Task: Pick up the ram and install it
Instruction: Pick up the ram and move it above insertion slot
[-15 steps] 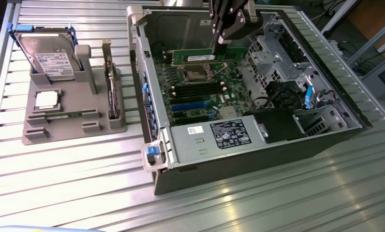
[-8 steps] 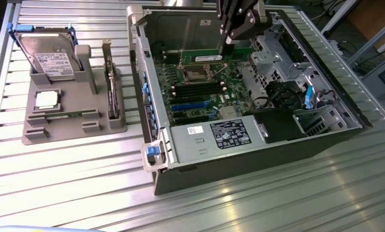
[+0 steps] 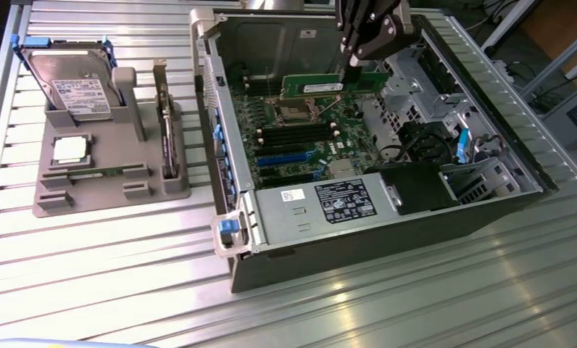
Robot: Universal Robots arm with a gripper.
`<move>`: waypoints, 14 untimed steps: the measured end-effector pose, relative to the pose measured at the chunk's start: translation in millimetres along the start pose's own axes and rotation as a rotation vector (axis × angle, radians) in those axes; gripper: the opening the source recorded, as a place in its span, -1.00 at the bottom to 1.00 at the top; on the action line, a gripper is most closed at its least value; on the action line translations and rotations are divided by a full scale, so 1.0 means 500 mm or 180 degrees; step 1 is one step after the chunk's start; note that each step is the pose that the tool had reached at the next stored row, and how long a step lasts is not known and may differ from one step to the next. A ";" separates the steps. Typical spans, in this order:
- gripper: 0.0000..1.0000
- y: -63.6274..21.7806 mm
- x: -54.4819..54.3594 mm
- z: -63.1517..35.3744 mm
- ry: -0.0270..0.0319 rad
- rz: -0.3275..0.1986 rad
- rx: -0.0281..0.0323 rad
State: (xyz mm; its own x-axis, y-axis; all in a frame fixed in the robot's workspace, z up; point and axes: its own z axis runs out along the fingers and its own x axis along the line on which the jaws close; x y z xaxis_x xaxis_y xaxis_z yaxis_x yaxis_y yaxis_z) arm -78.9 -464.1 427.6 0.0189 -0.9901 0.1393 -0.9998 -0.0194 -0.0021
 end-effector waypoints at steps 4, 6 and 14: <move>-0.76 -0.012 0.000 0.000 0.0014 0.0000 0.0000; -0.76 -0.021 0.000 0.000 0.0024 0.0000 0.0000; -0.76 -0.046 0.001 0.000 0.0054 0.0000 -0.0001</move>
State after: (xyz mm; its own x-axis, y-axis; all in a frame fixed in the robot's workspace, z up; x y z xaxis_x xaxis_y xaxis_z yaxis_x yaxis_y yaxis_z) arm -56.1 -464.0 427.6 0.0189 -0.9876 0.1560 -0.9998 -0.0194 -0.0017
